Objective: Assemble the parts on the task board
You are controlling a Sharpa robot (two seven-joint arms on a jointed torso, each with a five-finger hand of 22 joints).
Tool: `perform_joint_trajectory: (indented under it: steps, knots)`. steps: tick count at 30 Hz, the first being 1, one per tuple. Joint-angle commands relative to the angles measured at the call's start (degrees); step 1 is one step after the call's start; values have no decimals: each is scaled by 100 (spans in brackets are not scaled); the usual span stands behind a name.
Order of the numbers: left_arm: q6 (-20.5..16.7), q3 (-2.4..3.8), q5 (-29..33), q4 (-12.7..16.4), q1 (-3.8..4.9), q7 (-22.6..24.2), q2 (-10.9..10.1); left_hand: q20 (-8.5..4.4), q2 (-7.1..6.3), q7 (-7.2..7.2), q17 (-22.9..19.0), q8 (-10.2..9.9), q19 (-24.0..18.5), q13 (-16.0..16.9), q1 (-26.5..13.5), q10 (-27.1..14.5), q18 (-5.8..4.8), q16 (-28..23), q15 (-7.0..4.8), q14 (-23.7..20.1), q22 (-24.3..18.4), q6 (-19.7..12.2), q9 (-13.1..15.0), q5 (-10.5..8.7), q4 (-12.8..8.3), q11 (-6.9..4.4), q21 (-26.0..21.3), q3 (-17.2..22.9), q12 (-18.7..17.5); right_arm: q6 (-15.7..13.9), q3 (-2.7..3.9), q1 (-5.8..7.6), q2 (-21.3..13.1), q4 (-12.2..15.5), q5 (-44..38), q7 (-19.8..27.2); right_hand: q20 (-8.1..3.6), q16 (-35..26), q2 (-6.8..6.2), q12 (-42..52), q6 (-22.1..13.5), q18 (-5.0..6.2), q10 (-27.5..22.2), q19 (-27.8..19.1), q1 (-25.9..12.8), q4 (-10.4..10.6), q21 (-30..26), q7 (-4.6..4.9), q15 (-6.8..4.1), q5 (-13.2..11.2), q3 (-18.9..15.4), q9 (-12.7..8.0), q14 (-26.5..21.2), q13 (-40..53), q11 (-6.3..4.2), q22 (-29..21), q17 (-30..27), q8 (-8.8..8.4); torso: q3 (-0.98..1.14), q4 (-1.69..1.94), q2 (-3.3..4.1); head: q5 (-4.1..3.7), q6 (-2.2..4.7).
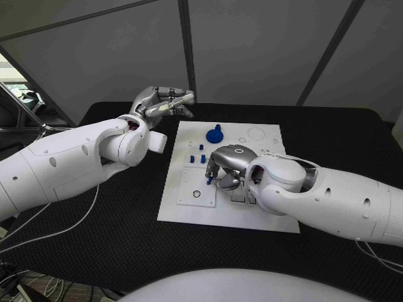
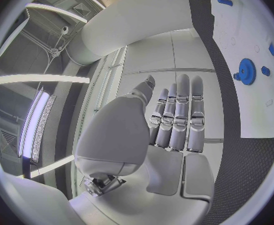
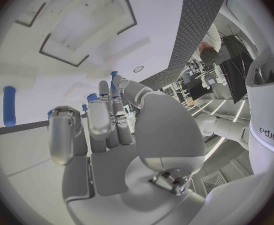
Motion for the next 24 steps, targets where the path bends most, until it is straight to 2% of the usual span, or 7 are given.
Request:
perform_joint_trajectory:
  steps: [1, 10, 24]
  knots:
    - [61, 5, 20, 3, 10, 16, 4, -8, 4, -2, -5, -1, 36, 7, 54, -33, 16, -32, 2, 2, -5, -51, 6, -29, -19, 16, -39, -1, 1, 61, 1, 6, 11, -18, -58, -16, -46, 37, 23, -29, 43, -12, 49, 212, -60, 29, -2, -12, -41, -23, -2, 7, 71, -4, 6, 741, -3, 16, -2, -2, 4, -7, -7]
    - [64, 6, 20, 3, 10, 17, 11, -8, 8, -3, -7, -2, 36, 7, 63, -34, 16, -35, 1, 0, -7, -51, 8, -26, -26, 15, -41, 5, -1, 59, -2, -9, 65, -53, -59, 13, -46, 41, 27, -30, 47, -14, 52, 215, -66, 37, 2, -15, -42, -23, -5, 8, 72, -4, 4, 747, 2, 17, 4, 8, 3, 10, -36]
    - [63, 6, 20, -1, 10, 9, 9, -9, 11, -3, -8, -2, 37, 7, 70, -34, 16, -37, 0, -1, -8, -52, 9, -25, -33, 15, -43, 9, -1, 166, -7, -27, 120, -56, -59, 59, -48, 36, 27, -32, 61, -14, 62, 217, -76, 52, 4, -21, -45, -26, -15, 11, 70, -2, 0, 750, -11, 22, -1, -4, 0, 29, -53]
